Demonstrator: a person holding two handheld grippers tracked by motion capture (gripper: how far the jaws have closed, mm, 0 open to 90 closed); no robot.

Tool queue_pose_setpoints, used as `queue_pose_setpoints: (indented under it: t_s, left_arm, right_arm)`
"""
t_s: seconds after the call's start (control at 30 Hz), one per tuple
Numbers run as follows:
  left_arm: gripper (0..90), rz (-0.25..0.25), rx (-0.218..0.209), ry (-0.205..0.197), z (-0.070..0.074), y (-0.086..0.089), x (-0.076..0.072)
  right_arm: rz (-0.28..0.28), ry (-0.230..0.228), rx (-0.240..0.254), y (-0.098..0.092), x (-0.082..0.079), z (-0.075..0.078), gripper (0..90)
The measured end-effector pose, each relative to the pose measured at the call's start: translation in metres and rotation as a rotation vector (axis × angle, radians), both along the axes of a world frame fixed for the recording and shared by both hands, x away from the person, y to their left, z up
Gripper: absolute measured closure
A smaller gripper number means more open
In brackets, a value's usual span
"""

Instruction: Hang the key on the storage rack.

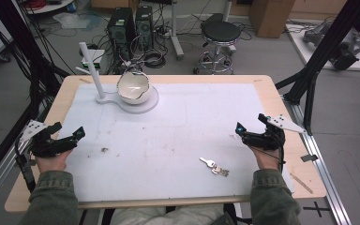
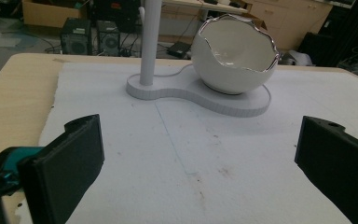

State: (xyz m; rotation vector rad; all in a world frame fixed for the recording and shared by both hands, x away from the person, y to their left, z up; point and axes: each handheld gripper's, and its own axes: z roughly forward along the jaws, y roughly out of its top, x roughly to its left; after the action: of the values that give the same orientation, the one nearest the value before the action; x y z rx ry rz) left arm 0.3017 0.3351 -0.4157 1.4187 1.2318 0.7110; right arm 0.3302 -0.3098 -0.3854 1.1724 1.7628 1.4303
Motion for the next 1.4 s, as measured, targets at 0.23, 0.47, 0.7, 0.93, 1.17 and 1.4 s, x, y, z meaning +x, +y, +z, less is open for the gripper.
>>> queue_pose_setpoints:
  t_s: [0.23, 0.47, 0.7, 0.93, 1.17, 1.4]
  left_arm:
    - [1.7, 0.0, 0.003, 0.003, 0.0, 0.0, 0.0]
    - [1.7, 0.003, -0.001, 0.004, -0.001, 0.001, 0.0]
    - [1.7, 0.0, 0.003, 0.008, -0.001, 0.0, 0.001]
    - [1.7, 0.0, 0.003, 0.01, -0.001, 0.0, 0.001]
    - [1.7, 0.0, 0.007, 0.014, -0.002, 0.0, 0.002]
    - [1.7, -0.001, 0.007, 0.015, -0.002, 0.0, 0.002]
  right_arm:
    - [0.005, 0.007, 0.004, -0.001, 0.001, 0.0, 0.5]
    - [0.015, 0.02, 0.015, 0.0, 0.002, -0.001, 0.5]
    - [0.054, 0.055, 0.016, 0.002, 0.003, -0.001, 0.5]
    - [0.097, 0.075, -0.022, 0.012, 0.002, 0.002, 0.6]
    - [0.14, 0.109, -0.051, 0.02, 0.003, 0.001, 0.6]
    - [0.173, 0.124, -0.071, 0.027, 0.002, 0.001, 0.6]
